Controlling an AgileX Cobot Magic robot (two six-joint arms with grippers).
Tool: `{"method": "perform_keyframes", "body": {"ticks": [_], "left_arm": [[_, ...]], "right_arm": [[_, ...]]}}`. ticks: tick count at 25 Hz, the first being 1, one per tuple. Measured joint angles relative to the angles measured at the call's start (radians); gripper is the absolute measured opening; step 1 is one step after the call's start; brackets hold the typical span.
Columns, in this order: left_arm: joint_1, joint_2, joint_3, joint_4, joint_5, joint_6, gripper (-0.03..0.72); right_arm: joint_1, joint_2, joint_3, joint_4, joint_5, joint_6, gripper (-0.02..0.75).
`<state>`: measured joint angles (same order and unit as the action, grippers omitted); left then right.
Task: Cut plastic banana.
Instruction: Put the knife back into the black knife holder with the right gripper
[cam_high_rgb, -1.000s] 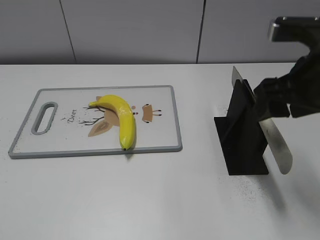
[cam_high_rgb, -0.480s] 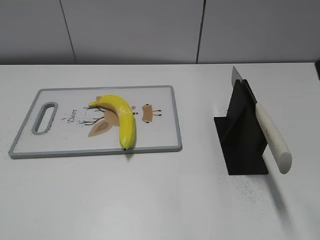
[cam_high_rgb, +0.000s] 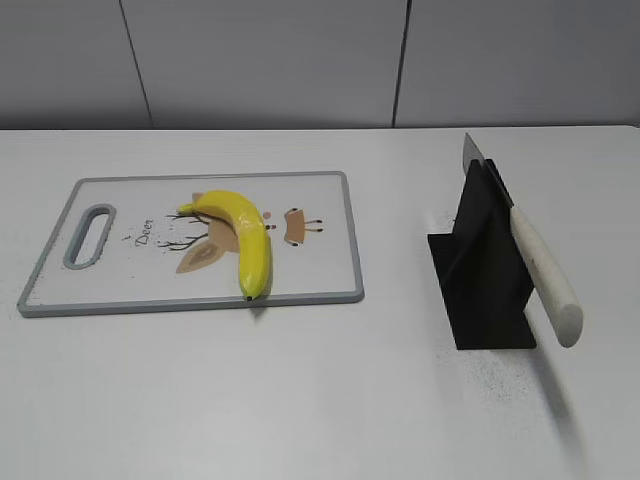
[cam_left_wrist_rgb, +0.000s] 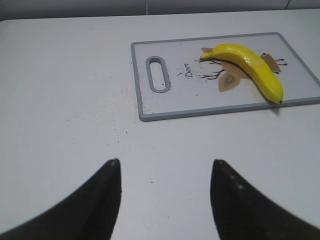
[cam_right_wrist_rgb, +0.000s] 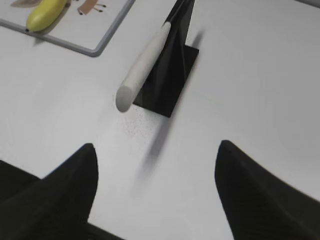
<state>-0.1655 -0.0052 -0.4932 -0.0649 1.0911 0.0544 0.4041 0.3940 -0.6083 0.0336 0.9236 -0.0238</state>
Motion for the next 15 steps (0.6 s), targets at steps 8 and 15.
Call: {"method": "perform_keyframes", "body": {"ticks": [8, 15], "left_arm": [[0.0, 0.0, 0.0, 0.0, 0.0, 0.0, 0.553], [0.0, 0.0, 0.0, 0.0, 0.0, 0.0, 0.553]], "right_arm": [[0.0, -0.234, 0.043, 0.0, 0.215, 0.0, 0.581], [0.0, -0.384, 0.075, -0.001, 0.24, 0.0, 0.581]]}}
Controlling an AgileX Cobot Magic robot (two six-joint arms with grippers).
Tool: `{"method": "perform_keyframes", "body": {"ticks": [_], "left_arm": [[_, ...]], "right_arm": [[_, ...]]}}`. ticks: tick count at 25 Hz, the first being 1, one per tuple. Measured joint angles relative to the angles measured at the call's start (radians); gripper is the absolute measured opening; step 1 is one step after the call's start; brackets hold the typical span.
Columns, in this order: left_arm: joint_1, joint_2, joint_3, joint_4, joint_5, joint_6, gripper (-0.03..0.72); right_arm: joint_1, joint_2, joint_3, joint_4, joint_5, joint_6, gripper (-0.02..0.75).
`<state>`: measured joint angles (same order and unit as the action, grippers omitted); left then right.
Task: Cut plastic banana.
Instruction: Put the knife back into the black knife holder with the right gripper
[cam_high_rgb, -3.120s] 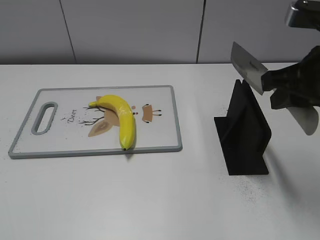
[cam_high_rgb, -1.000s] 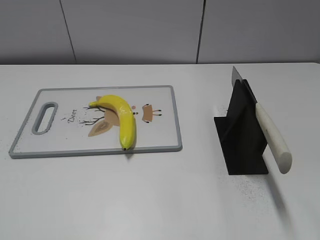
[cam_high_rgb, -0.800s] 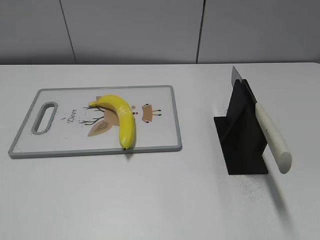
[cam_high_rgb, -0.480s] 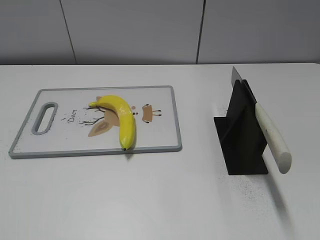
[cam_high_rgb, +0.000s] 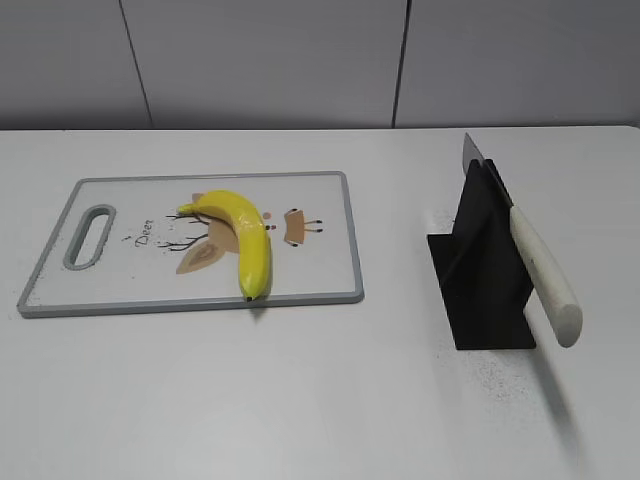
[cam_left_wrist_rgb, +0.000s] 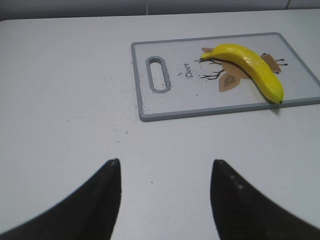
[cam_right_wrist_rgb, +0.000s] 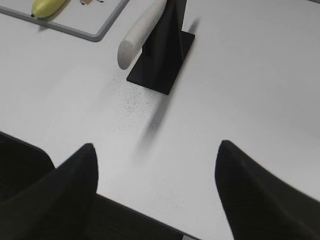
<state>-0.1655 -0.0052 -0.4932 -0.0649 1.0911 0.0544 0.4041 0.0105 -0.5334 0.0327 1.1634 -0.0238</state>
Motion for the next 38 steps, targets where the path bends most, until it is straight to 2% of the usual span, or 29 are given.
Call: {"method": "perform_keyframes", "body": {"ticks": [15, 20, 31, 34, 38], "left_arm": [[0.0, 0.0, 0.0, 0.0, 0.0, 0.0, 0.553], [0.0, 0.0, 0.0, 0.0, 0.0, 0.0, 0.553], [0.0, 0.0, 0.0, 0.0, 0.0, 0.0, 0.553], [0.0, 0.0, 0.0, 0.0, 0.0, 0.0, 0.553], [0.0, 0.0, 0.0, 0.0, 0.0, 0.0, 0.553]], "right_arm": [[0.0, -0.018, 0.0, 0.001, 0.002, -0.001, 0.581], [0.0, -0.018, 0.03, 0.001, -0.089, -0.001, 0.581], [-0.001, -0.018, 0.033, 0.002, -0.11, -0.001, 0.581], [-0.03, -0.018, 0.033, 0.004, -0.111, -0.001, 0.581], [-0.135, -0.018, 0.033, 0.004, -0.111, -0.001, 0.581]]}}
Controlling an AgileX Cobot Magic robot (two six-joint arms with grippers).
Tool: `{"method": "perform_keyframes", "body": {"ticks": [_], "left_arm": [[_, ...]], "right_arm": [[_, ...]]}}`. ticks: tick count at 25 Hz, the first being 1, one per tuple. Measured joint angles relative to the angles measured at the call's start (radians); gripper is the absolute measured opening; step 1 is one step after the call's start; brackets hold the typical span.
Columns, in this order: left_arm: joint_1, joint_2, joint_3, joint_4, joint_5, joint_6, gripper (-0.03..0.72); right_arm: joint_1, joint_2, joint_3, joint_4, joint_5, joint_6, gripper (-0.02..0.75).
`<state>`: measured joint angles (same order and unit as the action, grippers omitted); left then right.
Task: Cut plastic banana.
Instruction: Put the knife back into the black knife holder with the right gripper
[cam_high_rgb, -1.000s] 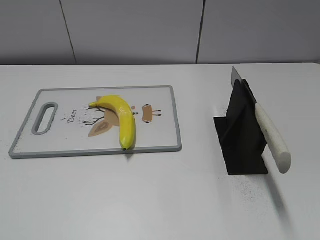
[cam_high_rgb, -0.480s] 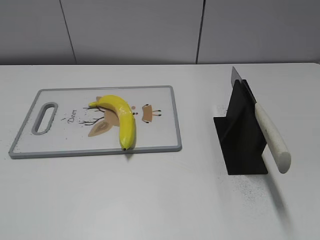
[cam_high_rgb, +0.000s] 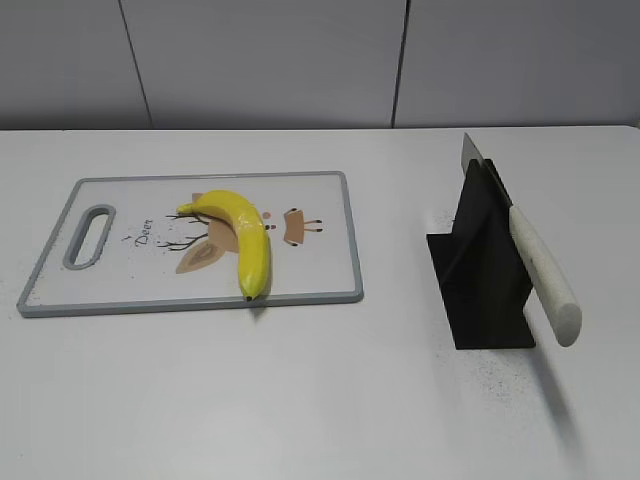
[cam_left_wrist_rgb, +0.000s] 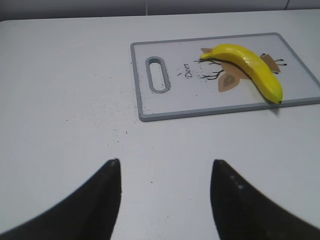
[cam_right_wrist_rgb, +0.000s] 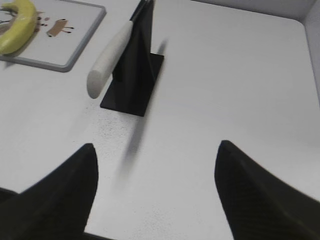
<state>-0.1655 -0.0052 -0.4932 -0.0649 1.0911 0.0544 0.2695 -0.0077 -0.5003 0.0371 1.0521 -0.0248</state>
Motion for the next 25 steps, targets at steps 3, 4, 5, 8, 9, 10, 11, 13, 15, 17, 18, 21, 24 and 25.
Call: {"method": "perform_keyframes", "body": {"ticks": [3, 4, 5, 8, 9, 10, 11, 13, 15, 17, 18, 21, 24, 25], "left_arm": [[0.0, 0.0, 0.0, 0.0, 0.0, 0.0, 0.553], [0.0, 0.0, 0.0, 0.0, 0.0, 0.0, 0.553], [0.0, 0.0, 0.0, 0.0, 0.0, 0.0, 0.553], [0.0, 0.0, 0.0, 0.0, 0.0, 0.0, 0.553], [0.0, 0.0, 0.0, 0.0, 0.0, 0.0, 0.553], [0.0, 0.0, 0.0, 0.0, 0.0, 0.0, 0.553], [0.0, 0.0, 0.0, 0.0, 0.0, 0.0, 0.553], [0.0, 0.0, 0.0, 0.0, 0.0, 0.0, 0.553], [0.0, 0.0, 0.0, 0.0, 0.0, 0.0, 0.553], [0.0, 0.0, 0.0, 0.0, 0.0, 0.0, 0.553], [0.0, 0.0, 0.0, 0.0, 0.0, 0.0, 0.553], [0.0, 0.0, 0.0, 0.0, 0.0, 0.0, 0.553], [0.0, 0.0, 0.0, 0.0, 0.0, 0.0, 0.553], [0.0, 0.0, 0.0, 0.0, 0.0, 0.0, 0.553]], "right_arm": [[-0.09, 0.0, 0.0, 0.0, 0.0, 0.0, 0.581], [-0.121, 0.0, 0.0, 0.0, 0.0, 0.0, 0.581], [-0.149, 0.0, 0.0, 0.0, 0.0, 0.0, 0.581], [-0.205, 0.0, 0.0, 0.0, 0.0, 0.0, 0.581], [-0.212, 0.0, 0.0, 0.0, 0.0, 0.0, 0.581], [-0.217, 0.0, 0.0, 0.0, 0.0, 0.0, 0.581], [-0.218, 0.0, 0.0, 0.0, 0.0, 0.0, 0.581], [-0.219, 0.0, 0.0, 0.0, 0.0, 0.0, 0.581], [-0.219, 0.0, 0.0, 0.0, 0.0, 0.0, 0.581], [-0.219, 0.0, 0.0, 0.0, 0.0, 0.0, 0.581], [-0.219, 0.0, 0.0, 0.0, 0.0, 0.0, 0.581], [-0.219, 0.0, 0.0, 0.0, 0.0, 0.0, 0.581], [-0.219, 0.0, 0.0, 0.0, 0.0, 0.0, 0.581], [-0.219, 0.0, 0.0, 0.0, 0.0, 0.0, 0.581]]}}
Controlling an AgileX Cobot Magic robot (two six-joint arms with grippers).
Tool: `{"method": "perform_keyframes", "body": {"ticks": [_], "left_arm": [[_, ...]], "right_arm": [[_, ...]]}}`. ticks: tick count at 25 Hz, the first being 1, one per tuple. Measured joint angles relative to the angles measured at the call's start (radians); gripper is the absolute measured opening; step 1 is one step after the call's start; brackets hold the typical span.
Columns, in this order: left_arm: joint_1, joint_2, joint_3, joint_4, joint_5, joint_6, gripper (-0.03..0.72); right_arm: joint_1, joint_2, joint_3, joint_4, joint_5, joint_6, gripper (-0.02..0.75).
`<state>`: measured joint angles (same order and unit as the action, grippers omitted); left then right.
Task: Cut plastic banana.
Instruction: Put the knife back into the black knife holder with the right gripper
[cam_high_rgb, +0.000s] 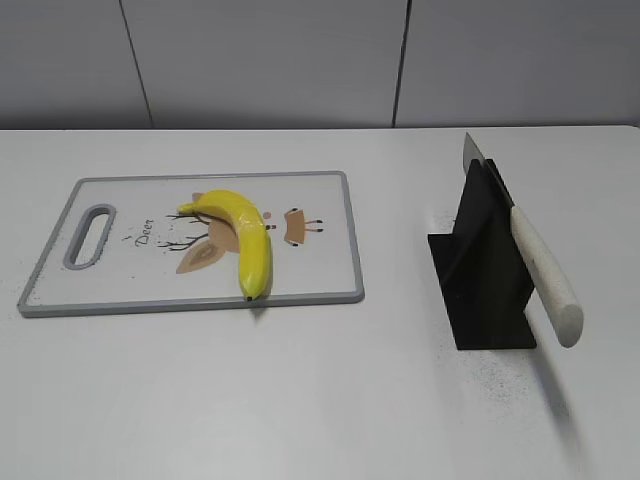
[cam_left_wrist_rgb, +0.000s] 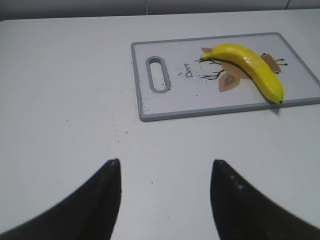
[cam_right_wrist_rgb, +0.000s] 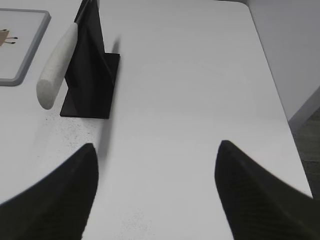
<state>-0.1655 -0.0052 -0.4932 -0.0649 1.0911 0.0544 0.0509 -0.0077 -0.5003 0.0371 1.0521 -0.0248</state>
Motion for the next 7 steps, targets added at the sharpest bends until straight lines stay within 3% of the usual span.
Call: {"method": "perform_keyframes", "body": {"ticks": [7], "left_arm": [[0.004, 0.0, 0.0, -0.01, 0.0, 0.0, 0.553]], "right_arm": [[0.0, 0.0, 0.0, 0.0, 0.0, 0.0, 0.581]]}}
